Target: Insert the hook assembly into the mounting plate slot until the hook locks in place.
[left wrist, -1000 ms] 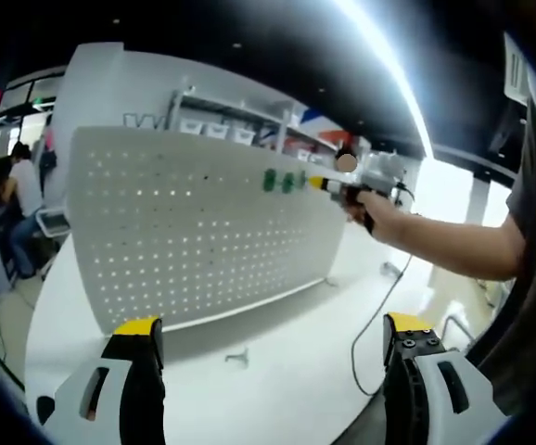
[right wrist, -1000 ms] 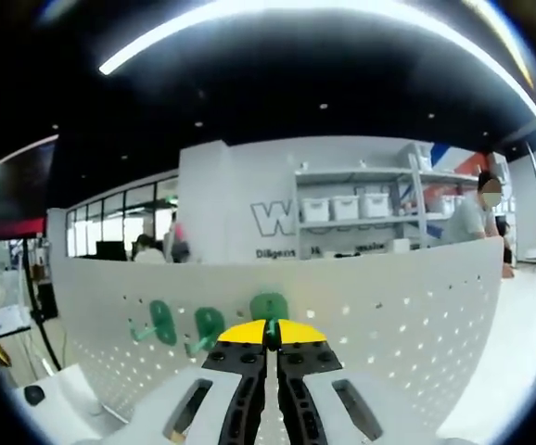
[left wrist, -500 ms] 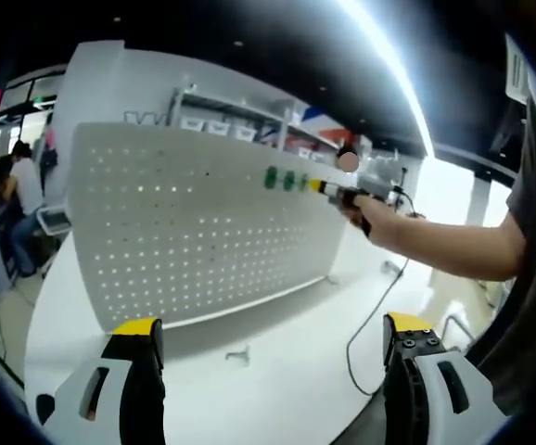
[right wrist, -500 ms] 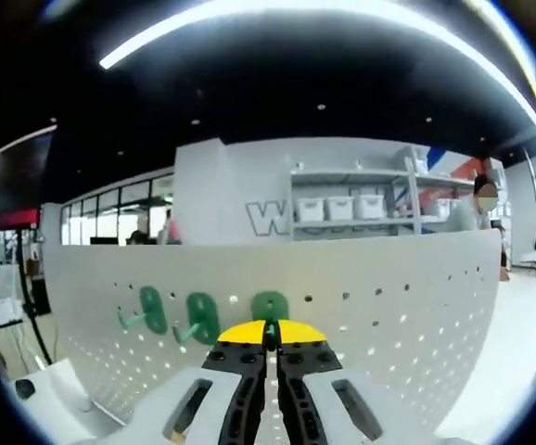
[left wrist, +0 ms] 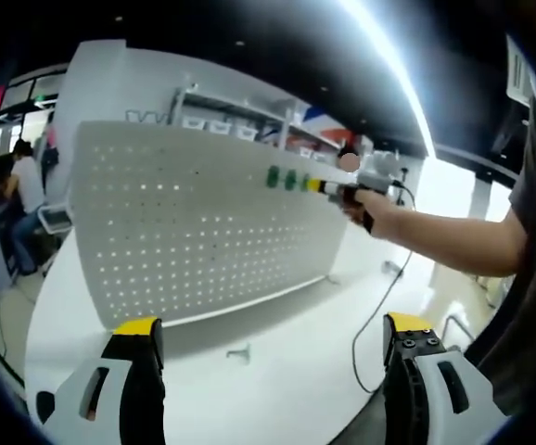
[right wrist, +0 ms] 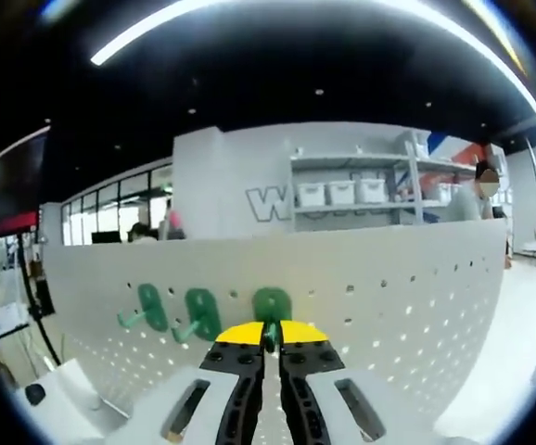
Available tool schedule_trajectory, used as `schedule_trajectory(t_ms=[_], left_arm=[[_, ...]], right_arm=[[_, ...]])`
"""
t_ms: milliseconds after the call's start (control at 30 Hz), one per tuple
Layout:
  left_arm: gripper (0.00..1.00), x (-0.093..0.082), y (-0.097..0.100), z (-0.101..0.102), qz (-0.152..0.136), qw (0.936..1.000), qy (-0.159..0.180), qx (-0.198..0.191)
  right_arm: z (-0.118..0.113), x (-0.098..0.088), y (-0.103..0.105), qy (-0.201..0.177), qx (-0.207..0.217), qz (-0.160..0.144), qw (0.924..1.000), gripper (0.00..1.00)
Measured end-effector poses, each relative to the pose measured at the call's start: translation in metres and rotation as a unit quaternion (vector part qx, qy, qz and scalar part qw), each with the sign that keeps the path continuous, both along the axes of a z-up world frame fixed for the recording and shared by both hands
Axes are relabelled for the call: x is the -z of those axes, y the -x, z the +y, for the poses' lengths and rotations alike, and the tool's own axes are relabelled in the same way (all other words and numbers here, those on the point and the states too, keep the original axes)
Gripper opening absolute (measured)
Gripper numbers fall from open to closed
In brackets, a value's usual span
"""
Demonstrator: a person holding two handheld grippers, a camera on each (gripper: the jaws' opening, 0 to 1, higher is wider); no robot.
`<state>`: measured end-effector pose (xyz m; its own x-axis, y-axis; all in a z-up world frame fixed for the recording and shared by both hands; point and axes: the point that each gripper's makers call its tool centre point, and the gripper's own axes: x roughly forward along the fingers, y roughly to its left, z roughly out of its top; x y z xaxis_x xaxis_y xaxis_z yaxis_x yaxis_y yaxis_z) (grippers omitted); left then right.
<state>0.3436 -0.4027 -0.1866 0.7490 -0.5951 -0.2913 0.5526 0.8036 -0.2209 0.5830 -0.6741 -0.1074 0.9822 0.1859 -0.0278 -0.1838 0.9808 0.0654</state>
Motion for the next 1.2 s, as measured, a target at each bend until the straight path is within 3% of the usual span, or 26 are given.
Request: schedule_trajectory(t_ms=[333,433,900,1067,1200], left_arm=[[1.0,-0.002,0.006,0.005,-0.005,1.0,0.005,-0.003],[1.0,-0.001,0.008,0.004,-0.007,1.0,-0.002,0.0],[1.0,0.004,0.022,0.001,0.002,1.0,-0.005,0.006],[1.0,0.005,0.026,0.001,0.003,0.9999,-0.007,0.007],[1.0,0.005,0.029,0.001,0.002,0.9999,-0.008,0.006]], right_arm=[[-0.002,-0.023,0.019,0.003,0.003,-0.015,0.9999,0.13],[-0.003,-0.029,0.027,0.021,0.005,-0.024,0.9995,0.13],[0.0,-0.005,0.062,0.017,-0.007,0.01,0.9998,0.18],[0.007,0.012,0.078,0.022,-0.021,0.026,0.9992,0.19],[0.011,0.038,0.086,0.02,-0.043,0.058,0.9972,0.18]])
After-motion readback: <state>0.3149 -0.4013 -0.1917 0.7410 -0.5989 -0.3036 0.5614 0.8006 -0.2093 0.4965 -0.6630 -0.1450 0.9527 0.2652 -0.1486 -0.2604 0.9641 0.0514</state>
